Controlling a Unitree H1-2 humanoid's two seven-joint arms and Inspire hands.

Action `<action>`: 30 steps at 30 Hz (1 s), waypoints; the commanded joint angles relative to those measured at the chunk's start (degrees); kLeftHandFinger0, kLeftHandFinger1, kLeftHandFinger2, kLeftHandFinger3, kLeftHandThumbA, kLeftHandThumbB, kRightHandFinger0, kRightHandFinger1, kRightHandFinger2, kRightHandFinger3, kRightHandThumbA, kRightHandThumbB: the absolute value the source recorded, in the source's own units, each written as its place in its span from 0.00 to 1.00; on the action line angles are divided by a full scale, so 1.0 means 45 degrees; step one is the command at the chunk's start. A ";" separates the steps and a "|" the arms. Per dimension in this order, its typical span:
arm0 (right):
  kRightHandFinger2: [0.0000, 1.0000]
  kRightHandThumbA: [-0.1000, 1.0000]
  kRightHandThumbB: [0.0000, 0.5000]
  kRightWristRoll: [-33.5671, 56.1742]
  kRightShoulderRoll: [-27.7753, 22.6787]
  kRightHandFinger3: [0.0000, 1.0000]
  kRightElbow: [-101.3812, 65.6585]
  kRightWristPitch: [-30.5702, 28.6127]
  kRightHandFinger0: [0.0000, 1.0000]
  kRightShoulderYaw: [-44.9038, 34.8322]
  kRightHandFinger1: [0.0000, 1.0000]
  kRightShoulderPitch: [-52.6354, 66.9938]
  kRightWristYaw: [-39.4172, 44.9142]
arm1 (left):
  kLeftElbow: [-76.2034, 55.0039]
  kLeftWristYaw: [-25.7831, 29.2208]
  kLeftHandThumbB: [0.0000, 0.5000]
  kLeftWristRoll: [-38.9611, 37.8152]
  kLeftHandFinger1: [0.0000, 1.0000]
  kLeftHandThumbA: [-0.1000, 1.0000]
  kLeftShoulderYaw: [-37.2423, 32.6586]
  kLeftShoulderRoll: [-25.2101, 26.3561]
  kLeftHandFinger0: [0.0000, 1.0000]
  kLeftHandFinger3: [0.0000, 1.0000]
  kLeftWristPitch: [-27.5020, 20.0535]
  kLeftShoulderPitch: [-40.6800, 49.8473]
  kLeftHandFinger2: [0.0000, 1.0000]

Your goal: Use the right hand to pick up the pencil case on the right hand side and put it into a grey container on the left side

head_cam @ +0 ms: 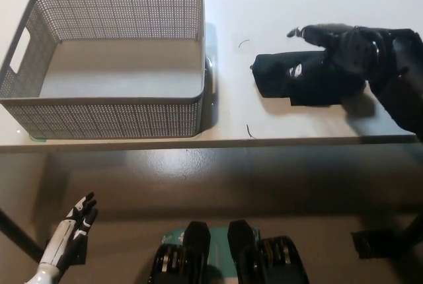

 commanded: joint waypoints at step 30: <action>1.00 0.68 1.00 -0.0586 0.1326 1.00 0.4556 -0.2346 1.00 0.0067 1.00 -0.1501 -0.1576 | 0.0212 -0.0234 1.00 -0.0184 1.00 1.00 0.0080 0.0367 1.00 1.00 -0.1181 -0.0682 1.00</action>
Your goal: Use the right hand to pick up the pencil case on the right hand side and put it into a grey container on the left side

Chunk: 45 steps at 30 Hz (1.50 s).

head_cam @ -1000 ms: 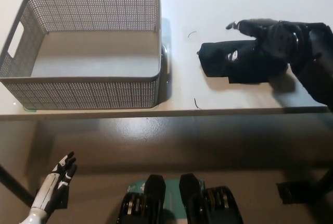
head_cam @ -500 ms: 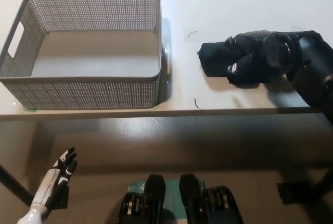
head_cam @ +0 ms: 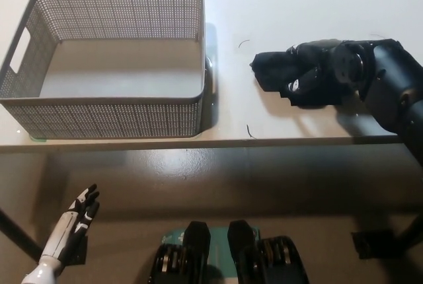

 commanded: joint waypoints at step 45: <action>0.91 0.00 0.42 0.0194 0.0069 0.93 0.3418 -0.2553 0.00 -0.0892 0.51 -0.0003 -0.9868 | 0.0325 -0.0201 1.00 -0.0174 1.00 1.00 0.0002 0.0299 1.00 1.00 -0.1198 -0.1176 1.00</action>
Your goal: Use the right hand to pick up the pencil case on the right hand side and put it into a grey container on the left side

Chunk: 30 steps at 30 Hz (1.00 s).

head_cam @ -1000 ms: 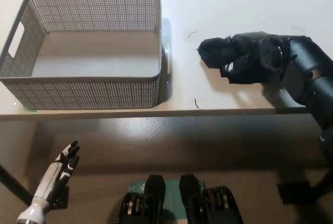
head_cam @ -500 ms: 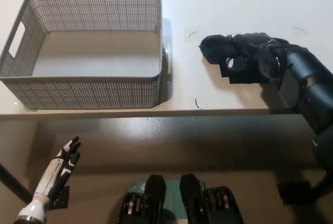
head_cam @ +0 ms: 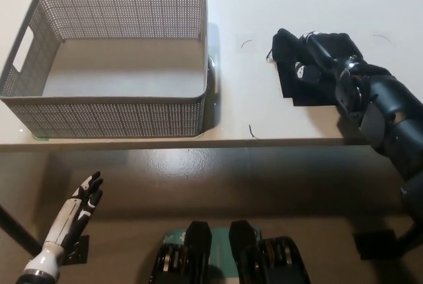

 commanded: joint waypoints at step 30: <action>0.82 0.00 0.25 0.0113 -0.1597 0.74 -0.9403 -0.1475 0.00 -0.2478 0.35 -0.0597 -0.1602 | -0.0238 -0.0102 1.00 0.0162 1.00 1.00 -0.0063 0.0407 1.00 1.00 -0.0764 0.0021 1.00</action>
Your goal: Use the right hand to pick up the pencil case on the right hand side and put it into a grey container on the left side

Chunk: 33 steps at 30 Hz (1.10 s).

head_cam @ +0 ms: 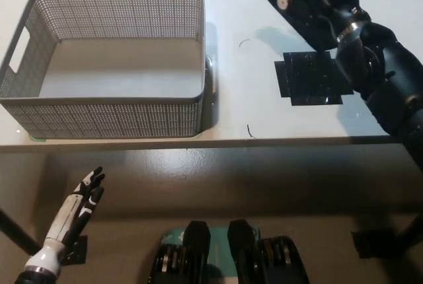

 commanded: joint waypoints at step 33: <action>0.76 0.00 0.51 -0.0517 0.4695 0.65 -0.0842 0.0478 0.00 -0.0780 0.29 -0.4314 -0.0073 | -0.0160 -0.0404 1.00 0.0509 1.00 1.00 -0.0889 0.0352 1.00 1.00 -0.0593 0.0141 1.00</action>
